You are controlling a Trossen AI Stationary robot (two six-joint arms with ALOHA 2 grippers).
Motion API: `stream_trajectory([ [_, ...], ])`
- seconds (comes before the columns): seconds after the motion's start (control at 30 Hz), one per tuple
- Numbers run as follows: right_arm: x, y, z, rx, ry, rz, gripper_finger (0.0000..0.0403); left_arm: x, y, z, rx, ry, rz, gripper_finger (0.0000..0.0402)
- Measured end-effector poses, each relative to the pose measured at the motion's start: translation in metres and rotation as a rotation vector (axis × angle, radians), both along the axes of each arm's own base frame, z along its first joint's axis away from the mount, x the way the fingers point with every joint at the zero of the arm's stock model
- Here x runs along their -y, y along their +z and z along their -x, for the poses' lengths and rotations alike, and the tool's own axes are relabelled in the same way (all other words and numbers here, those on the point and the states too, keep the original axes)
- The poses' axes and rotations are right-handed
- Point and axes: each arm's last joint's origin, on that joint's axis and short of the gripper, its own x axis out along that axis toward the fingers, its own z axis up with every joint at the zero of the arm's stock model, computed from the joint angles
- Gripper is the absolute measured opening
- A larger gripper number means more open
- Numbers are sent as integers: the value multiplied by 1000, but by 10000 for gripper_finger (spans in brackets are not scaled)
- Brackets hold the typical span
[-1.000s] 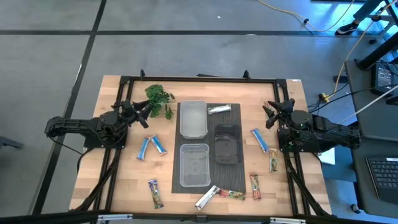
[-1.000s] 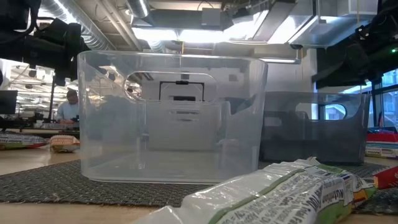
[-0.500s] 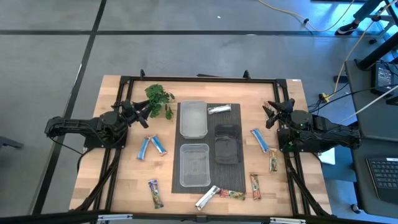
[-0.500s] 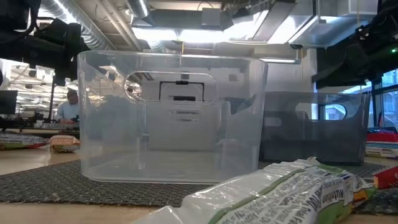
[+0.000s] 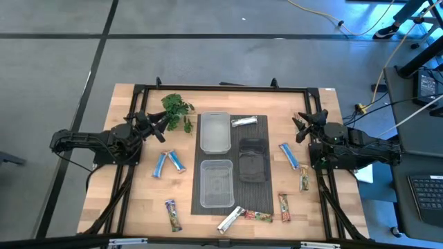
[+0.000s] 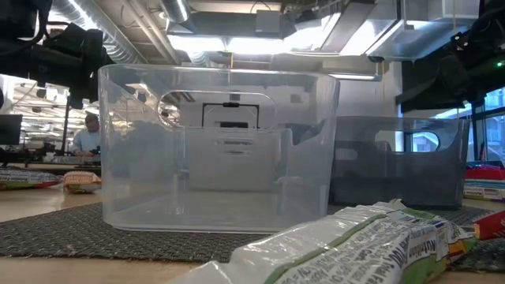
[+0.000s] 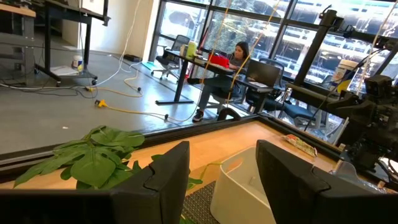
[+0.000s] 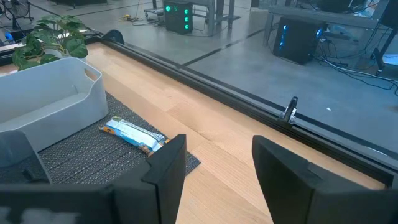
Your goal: Pick and place Granola Bars by type
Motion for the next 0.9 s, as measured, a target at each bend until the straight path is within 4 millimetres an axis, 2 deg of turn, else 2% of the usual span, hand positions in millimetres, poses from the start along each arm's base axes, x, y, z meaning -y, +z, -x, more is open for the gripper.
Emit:
stream_trajectory([
  [0.9,0,0,0,2,-1,0,186,0,0,0,0,11,0,178],
])
